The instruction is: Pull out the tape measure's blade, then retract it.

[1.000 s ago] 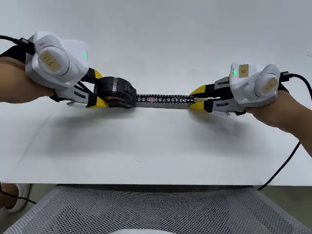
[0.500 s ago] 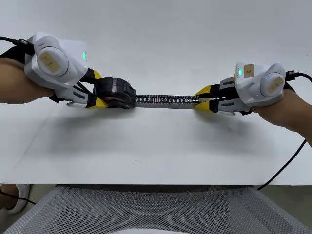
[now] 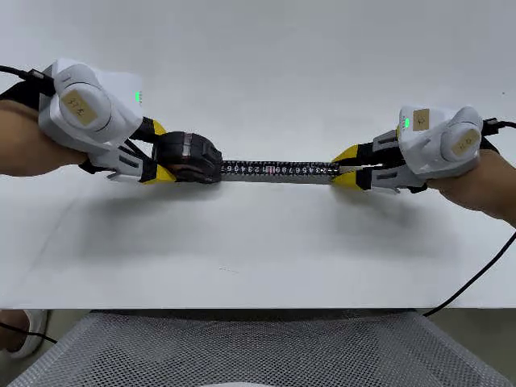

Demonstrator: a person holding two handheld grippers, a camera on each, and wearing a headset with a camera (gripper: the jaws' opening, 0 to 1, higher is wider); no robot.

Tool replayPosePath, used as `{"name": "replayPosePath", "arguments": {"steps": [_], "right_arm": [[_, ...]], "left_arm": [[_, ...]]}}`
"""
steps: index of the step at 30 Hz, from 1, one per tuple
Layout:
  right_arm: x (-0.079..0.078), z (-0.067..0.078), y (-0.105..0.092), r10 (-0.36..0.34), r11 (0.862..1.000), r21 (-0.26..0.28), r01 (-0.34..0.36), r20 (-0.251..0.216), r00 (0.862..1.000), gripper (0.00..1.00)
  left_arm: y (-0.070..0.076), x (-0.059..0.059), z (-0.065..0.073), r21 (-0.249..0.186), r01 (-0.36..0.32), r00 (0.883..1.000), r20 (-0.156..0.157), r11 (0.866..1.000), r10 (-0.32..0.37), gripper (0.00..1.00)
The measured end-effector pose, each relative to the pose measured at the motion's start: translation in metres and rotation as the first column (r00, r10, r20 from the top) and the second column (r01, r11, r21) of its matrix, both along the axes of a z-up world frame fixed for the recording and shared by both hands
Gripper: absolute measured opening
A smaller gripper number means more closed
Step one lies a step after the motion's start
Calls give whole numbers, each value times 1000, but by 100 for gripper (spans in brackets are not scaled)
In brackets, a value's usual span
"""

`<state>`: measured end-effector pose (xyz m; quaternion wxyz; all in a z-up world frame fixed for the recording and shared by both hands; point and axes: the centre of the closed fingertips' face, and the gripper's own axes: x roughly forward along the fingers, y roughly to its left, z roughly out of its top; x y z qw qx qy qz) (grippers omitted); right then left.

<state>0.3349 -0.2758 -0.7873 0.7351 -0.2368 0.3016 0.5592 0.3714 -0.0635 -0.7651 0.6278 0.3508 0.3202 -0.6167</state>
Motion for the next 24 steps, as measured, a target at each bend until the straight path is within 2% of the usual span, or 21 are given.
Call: {"name": "replayPosePath", "arguments": {"steps": [24], "right_arm": [[-5,0,-31,2,998,-59,-3,-8,1000,7]], "left_arm": [[-1,0,0,2,3,1000,-8,1000,-3,26]]}}
